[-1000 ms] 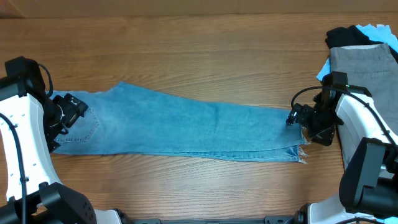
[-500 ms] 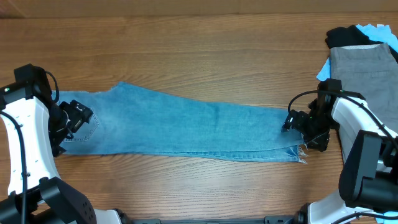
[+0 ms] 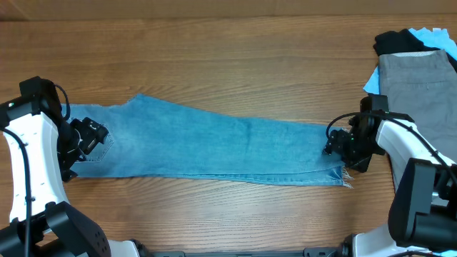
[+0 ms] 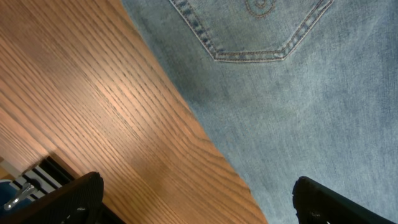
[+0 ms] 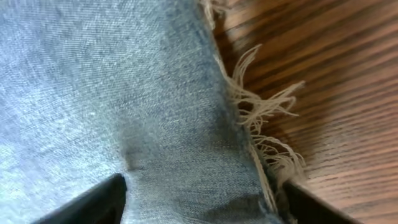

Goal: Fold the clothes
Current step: 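Grasp the frayed jeans hem with the right gripper, then fold the hem leftward over the leg toward the left gripper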

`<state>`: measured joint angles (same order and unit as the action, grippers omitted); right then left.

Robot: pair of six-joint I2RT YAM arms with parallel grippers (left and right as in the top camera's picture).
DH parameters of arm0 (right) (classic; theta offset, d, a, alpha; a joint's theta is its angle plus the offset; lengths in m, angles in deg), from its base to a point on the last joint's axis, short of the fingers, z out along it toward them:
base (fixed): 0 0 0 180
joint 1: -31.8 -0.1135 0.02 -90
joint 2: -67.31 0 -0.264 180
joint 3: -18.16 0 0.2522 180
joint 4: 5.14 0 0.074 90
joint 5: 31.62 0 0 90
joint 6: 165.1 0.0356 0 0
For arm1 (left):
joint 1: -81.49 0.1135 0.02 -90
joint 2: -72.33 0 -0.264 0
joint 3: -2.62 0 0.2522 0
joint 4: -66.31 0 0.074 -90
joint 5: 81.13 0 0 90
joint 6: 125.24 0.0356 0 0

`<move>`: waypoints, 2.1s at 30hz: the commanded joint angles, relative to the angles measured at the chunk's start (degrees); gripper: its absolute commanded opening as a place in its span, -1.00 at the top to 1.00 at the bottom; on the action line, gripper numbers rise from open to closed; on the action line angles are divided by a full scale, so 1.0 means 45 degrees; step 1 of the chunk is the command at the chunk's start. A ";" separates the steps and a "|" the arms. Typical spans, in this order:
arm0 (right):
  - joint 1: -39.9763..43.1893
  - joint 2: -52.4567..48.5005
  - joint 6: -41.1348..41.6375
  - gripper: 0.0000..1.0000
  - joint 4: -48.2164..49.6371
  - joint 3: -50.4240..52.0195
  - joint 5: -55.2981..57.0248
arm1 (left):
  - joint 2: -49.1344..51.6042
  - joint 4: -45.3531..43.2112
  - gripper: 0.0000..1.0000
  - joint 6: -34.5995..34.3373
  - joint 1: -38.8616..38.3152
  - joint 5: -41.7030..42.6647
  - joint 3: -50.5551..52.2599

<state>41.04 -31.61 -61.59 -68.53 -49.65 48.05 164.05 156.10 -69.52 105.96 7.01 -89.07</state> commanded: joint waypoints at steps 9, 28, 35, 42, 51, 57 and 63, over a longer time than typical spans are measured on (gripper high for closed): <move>-0.0180 -0.0665 0.1107 0.93 -0.0112 0.0102 0.0214 | -0.0029 0.0087 -1.00 0.0194 -0.0034 0.0102 0.0073; -0.1666 0.1331 0.2341 0.92 -0.2812 -0.2535 -0.0078 | -0.0029 0.0102 -1.00 0.0194 -0.0034 0.0102 0.0073; -0.3784 0.1413 0.3041 0.92 -0.2880 -0.3434 -0.0884 | -0.0029 0.0146 -1.00 0.0199 -0.0034 0.0102 0.0073; -0.6042 0.1413 0.3774 0.93 -0.3070 -0.5042 -0.1166 | -0.0029 0.0204 -1.00 0.0194 -0.0034 0.0102 0.0073; -0.8903 0.1394 0.5571 0.93 -0.1059 -0.5212 -0.1161 | -0.0029 0.0287 -1.00 0.0194 -0.0034 0.0097 0.0073; -1.0132 0.1297 0.6130 0.93 -0.0029 -0.5163 -0.1073 | -0.0029 0.0306 -1.00 0.0194 -0.0034 0.0097 0.0073; -1.0778 0.0612 0.6688 0.92 0.0175 -0.5153 -0.0967 | -0.0029 0.0379 -0.99 0.0199 -0.0034 0.0097 0.0073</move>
<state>-6.41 -27.24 -33.91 -68.33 -71.72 43.64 164.05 157.74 -69.54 105.96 7.18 -89.05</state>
